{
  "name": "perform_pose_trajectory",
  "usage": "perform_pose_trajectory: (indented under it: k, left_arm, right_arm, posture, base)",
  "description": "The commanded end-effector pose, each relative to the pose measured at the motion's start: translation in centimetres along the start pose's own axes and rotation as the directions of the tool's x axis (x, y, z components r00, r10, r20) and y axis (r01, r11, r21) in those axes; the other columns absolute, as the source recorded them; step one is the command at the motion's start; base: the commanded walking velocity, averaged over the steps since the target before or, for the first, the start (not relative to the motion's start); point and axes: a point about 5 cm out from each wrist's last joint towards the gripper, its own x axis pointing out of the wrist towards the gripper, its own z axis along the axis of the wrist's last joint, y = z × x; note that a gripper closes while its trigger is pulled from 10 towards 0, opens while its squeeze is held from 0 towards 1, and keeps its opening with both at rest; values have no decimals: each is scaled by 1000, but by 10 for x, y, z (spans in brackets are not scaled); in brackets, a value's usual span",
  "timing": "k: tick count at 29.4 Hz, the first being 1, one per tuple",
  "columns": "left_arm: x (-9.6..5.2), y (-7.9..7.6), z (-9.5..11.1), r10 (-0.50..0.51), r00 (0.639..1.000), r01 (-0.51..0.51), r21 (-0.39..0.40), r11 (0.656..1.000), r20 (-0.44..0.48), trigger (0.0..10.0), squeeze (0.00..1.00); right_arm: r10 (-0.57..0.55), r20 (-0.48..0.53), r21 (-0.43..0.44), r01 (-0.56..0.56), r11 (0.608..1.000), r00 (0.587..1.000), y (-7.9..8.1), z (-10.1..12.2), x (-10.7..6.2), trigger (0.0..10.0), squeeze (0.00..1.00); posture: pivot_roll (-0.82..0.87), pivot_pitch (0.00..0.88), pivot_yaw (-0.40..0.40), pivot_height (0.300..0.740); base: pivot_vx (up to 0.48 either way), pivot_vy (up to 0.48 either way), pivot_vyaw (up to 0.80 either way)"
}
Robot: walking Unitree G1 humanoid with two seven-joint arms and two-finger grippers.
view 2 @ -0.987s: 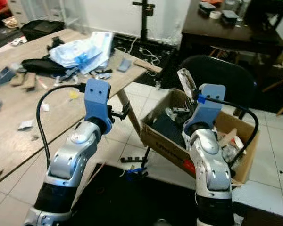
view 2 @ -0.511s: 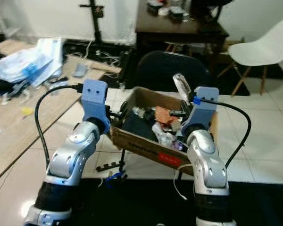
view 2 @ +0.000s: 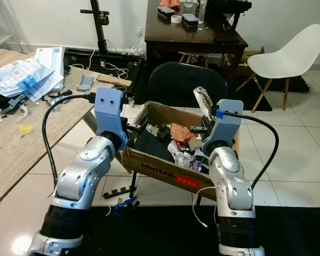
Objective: Picking trash to rubbish bin
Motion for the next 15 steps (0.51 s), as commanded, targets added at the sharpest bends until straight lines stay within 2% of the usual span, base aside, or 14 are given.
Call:
perform_pose_trajectory:
  k: [1, 15]
  left_arm:
    - [2, -4, -1, -15, 1000, 15, -14, 1000, -3, 10000, 0]
    - [2, -7, -1, -39, 999, 38, -19, 999, -2, 10000, 0]
  right_arm:
    - [-9, -2, -7, 9, 1000, 1000, -3, -2, -1, 10000, 0]
    - [-32, -22, -16, 32, 999, 999, -10, -8, -6, 10000, 0]
  posture:
    - [30, 61, -24, 740]
    - [22, 59, -15, 740]
  base:
    - [307, 0, 0]
    - [363, 0, 0]
